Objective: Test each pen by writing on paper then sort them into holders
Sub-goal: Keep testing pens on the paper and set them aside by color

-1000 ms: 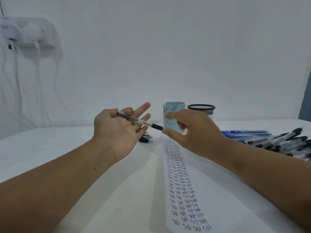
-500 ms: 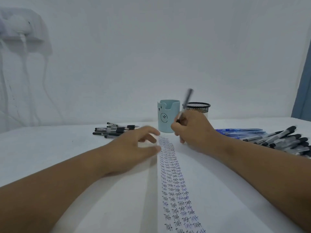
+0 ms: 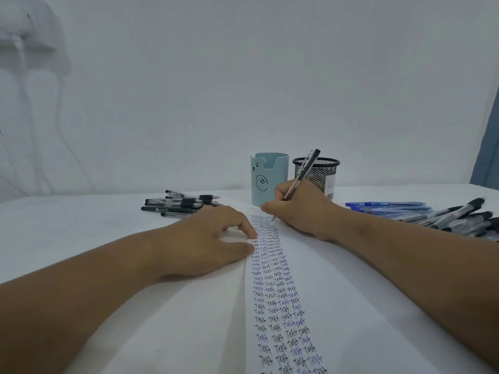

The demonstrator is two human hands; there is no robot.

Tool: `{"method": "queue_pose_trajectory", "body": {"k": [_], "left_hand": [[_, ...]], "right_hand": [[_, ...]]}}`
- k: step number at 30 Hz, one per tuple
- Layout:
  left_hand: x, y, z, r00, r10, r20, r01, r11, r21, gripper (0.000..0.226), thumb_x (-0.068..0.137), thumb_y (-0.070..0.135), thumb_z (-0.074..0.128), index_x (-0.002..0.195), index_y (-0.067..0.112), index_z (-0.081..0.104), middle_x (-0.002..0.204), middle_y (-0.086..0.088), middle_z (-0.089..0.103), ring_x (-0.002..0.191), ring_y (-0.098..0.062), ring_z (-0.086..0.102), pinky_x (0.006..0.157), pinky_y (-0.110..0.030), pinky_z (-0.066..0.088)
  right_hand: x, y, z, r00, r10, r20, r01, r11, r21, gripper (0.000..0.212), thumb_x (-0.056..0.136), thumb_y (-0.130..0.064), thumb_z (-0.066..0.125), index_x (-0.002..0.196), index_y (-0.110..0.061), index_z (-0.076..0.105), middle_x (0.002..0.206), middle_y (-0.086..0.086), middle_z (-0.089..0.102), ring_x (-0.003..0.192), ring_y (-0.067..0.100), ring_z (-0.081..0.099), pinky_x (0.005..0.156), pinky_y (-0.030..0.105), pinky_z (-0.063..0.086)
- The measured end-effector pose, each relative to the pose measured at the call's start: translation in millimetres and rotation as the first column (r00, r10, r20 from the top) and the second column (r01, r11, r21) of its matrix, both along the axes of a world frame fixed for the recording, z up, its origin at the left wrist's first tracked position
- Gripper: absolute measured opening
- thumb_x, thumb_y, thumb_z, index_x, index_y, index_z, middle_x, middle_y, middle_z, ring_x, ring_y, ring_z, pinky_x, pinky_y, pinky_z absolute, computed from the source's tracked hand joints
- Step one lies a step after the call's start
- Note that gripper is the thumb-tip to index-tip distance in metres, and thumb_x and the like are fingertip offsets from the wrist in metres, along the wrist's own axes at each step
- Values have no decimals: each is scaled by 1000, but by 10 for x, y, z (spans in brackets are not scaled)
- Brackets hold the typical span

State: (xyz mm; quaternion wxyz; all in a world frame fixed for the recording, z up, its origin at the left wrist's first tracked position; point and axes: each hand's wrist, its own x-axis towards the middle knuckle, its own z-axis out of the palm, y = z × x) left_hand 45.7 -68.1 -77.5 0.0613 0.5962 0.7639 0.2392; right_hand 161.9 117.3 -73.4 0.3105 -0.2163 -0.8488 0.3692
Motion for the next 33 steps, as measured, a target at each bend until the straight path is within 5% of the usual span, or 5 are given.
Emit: {"method": "queue_pose_trajectory", "body": {"k": [9,26,33], "left_hand": [[-5,-6,3,1000,-19,-20,19,1000,-14,18,90,52,63,108,51,62,119,30,52,118,13,41,100,-20,32],[9,-19,5,999,-28,-32,27,999,-32,17,93,52,60,110,51,60,120,31,50,119,13,39,106,-23,32],[35,-29,23,999,-19,-31,18,999,-46,19,94,50,59,113,49,60,122,33,48,119,15,35,105,-22,29]], "right_hand": [[0,10,-13,999,27,37,-27,1000,3,31,83,-11,68,58,-14,50,51,4,59,43,10,44,42,15,34],[-13,14,-21,998,38,57,-42,996,78,37,80,-9,67,49,-17,48,48,-3,58,57,15,54,57,26,41],[-7,33,-43,1000,20,21,-22,998,64,31,80,-10,64,56,-15,46,47,-1,55,53,16,49,49,22,36]]}}
